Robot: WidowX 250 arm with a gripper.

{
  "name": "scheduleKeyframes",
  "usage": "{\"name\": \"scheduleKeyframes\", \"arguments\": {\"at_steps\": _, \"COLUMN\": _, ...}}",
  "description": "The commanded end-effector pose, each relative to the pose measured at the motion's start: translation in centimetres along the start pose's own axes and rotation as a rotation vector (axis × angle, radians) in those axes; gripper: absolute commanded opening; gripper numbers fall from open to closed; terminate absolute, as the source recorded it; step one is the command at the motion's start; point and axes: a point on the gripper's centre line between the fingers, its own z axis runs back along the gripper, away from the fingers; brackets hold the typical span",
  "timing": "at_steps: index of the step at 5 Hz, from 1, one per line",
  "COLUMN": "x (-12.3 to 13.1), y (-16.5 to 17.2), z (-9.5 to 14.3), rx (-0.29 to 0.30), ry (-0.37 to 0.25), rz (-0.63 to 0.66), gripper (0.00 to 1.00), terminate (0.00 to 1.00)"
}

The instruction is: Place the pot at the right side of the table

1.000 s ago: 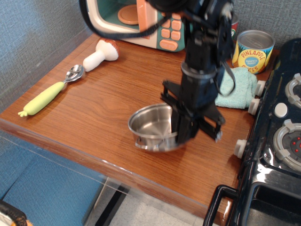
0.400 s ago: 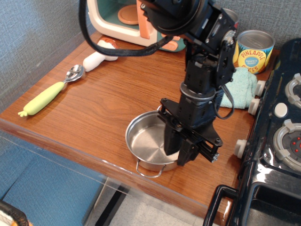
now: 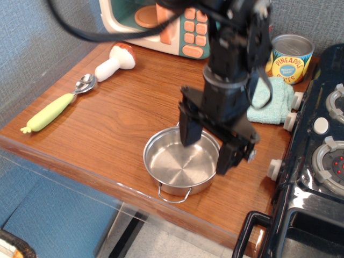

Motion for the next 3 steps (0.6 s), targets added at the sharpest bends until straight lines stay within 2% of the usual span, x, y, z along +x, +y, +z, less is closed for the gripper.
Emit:
{"name": "scheduleKeyframes", "arguments": {"at_steps": 1, "x": -0.54, "y": 0.53, "z": 2.13, "rx": 0.017, "ry": -0.065, "rz": 0.034, "gripper": 1.00, "terminate": 0.00}}
{"name": "scheduleKeyframes", "arguments": {"at_steps": 2, "x": -0.54, "y": 0.53, "z": 2.13, "rx": 0.017, "ry": -0.065, "rz": 0.034, "gripper": 1.00, "terminate": 0.00}}
{"name": "scheduleKeyframes", "arguments": {"at_steps": 3, "x": -0.54, "y": 0.53, "z": 2.13, "rx": 0.017, "ry": -0.065, "rz": 0.034, "gripper": 1.00, "terminate": 1.00}}
